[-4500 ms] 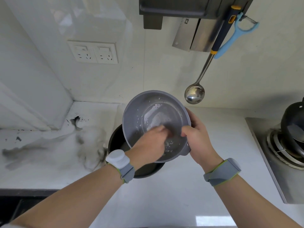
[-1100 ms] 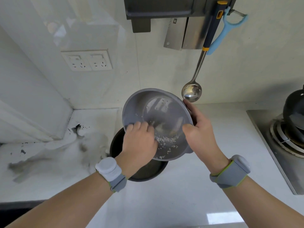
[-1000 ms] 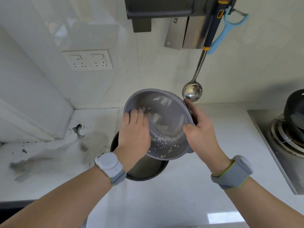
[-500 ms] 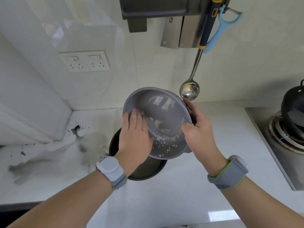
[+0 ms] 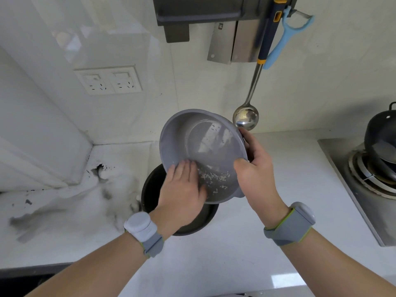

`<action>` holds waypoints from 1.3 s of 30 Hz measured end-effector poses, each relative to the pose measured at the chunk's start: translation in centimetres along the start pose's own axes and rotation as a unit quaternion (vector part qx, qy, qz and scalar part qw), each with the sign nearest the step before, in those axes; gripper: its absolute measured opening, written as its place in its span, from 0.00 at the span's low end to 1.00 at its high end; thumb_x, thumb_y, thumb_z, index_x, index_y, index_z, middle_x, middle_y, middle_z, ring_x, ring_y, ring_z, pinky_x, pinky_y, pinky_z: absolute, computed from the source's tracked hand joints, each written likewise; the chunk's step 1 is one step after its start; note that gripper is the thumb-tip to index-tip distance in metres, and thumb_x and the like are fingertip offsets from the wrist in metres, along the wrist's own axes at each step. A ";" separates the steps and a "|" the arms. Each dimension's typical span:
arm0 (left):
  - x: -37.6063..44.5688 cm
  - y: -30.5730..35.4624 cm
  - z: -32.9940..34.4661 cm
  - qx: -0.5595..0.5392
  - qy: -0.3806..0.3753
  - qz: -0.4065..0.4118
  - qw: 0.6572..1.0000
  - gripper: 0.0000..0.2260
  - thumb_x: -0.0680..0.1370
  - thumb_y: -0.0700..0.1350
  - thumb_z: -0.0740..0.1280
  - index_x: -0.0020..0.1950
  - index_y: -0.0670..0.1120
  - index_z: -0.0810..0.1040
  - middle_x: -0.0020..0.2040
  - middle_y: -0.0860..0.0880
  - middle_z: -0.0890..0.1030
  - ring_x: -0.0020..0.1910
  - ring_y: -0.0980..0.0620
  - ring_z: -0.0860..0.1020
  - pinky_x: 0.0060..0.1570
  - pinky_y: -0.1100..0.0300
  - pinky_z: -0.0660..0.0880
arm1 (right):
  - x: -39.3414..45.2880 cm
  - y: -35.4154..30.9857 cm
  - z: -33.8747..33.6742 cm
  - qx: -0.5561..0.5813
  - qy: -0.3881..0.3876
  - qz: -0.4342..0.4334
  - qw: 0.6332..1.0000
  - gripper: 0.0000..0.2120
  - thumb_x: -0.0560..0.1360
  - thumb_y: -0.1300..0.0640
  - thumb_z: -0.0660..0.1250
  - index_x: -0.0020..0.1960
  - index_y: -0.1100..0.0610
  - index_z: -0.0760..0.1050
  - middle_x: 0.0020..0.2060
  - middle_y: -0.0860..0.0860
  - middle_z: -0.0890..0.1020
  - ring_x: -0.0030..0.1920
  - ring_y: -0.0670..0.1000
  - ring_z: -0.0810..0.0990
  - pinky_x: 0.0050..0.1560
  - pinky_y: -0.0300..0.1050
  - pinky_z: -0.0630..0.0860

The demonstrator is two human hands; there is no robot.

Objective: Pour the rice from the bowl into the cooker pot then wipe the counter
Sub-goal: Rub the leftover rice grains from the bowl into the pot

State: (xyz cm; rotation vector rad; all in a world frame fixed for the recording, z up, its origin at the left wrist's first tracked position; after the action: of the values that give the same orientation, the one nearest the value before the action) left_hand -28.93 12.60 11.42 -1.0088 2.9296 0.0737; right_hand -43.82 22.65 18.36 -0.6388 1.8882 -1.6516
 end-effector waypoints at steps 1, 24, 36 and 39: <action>-0.6 0.6 0.4 -0.033 0.003 0.027 0.999 0.30 0.82 0.55 0.47 0.80 0.40 0.63 0.76 0.42 0.71 0.76 0.43 0.67 0.78 0.46 0.58 | 0.0 0.0 0.0 -0.001 0.002 0.002 1.000 0.39 0.67 0.63 0.58 0.77 0.48 0.72 0.66 0.47 0.83 0.66 0.51 0.81 0.65 0.51 0.81; 1.6 -0.1 -4.0 -0.201 0.145 -0.061 0.967 0.20 0.83 0.47 0.61 0.72 0.39 0.73 0.66 0.42 0.73 0.63 0.44 0.75 0.66 0.54 0.72 | -1.0 -0.9 -0.4 0.038 0.003 0.012 0.999 0.37 0.69 0.69 0.58 0.76 0.48 0.73 0.62 0.48 0.85 0.57 0.47 0.85 0.49 0.38 0.80; 1.7 -1.8 -5.0 -0.232 0.226 -0.059 0.944 0.14 0.79 0.37 0.63 0.63 0.42 0.79 0.61 0.44 0.78 0.58 0.47 0.75 0.60 0.59 0.69 | -1.1 -1.2 -0.7 0.035 -0.026 0.011 0.999 0.37 0.73 0.76 0.56 0.77 0.50 0.72 0.63 0.50 0.85 0.51 0.41 0.85 0.44 0.35 0.79; 1.5 -0.9 -4.0 -0.238 0.158 -0.010 0.958 0.14 0.79 0.36 0.63 0.64 0.43 0.78 0.61 0.44 0.77 0.59 0.45 0.75 0.62 0.56 0.71 | -1.1 -1.6 -0.3 0.051 -0.021 0.005 0.998 0.39 0.66 0.68 0.58 0.77 0.51 0.72 0.62 0.51 0.85 0.51 0.43 0.84 0.44 0.36 0.78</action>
State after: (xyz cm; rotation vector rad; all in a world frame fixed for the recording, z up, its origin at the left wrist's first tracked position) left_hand -29.67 10.76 15.32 -1.2008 3.2721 0.7122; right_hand -43.18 23.39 20.09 -0.6151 1.7620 -1.7034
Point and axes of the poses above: each hand's wrist, its own x-axis towards the middle knuckle, its own z-axis out of the palm, y = z × x, the point moved 3 cm from there along x, towards the middle knuckle
